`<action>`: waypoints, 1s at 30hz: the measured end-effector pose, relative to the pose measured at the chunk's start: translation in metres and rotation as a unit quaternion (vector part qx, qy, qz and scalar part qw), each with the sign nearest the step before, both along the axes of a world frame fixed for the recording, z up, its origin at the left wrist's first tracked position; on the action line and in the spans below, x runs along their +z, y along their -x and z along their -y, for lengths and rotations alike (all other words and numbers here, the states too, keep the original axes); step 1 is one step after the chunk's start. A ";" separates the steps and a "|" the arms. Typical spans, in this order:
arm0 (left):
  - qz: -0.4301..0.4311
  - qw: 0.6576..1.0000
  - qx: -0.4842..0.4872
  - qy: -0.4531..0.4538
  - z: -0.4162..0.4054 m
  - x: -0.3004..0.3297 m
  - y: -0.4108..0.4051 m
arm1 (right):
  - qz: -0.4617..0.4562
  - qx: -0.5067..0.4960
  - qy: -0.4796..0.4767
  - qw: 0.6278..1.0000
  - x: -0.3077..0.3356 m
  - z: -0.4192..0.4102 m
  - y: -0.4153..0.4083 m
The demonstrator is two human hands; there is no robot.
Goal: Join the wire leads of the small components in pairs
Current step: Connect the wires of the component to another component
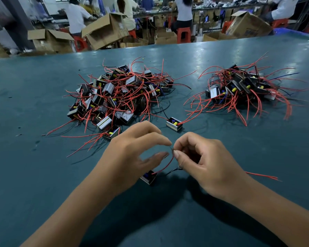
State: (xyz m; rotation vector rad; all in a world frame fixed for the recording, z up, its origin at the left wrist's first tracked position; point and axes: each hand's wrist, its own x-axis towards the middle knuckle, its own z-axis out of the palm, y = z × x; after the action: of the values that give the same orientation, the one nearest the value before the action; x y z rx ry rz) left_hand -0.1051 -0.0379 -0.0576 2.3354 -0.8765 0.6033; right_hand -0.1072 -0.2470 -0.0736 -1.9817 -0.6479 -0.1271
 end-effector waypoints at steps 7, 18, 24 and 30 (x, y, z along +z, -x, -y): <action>0.087 0.994 -0.018 -0.059 0.000 -0.001 -0.004 | 0.004 0.019 -0.002 1.000 0.000 -0.001 0.001; -0.473 0.828 0.008 0.301 0.016 -0.005 0.008 | 0.055 0.009 0.026 0.998 -0.002 -0.001 0.003; -0.102 0.992 0.023 0.070 -0.002 0.004 0.001 | 0.009 -0.008 0.018 1.000 -0.003 0.001 -0.002; 0.031 0.998 -0.018 -0.055 -0.001 -0.002 -0.001 | -0.007 0.023 -0.001 1.000 -0.001 0.000 0.000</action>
State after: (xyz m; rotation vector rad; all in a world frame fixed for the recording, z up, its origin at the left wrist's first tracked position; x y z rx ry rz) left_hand -0.1045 -0.0372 -0.0592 2.4043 -1.0010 0.6295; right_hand -0.1071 -0.2467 -0.0750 -1.9624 -0.6840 -0.0856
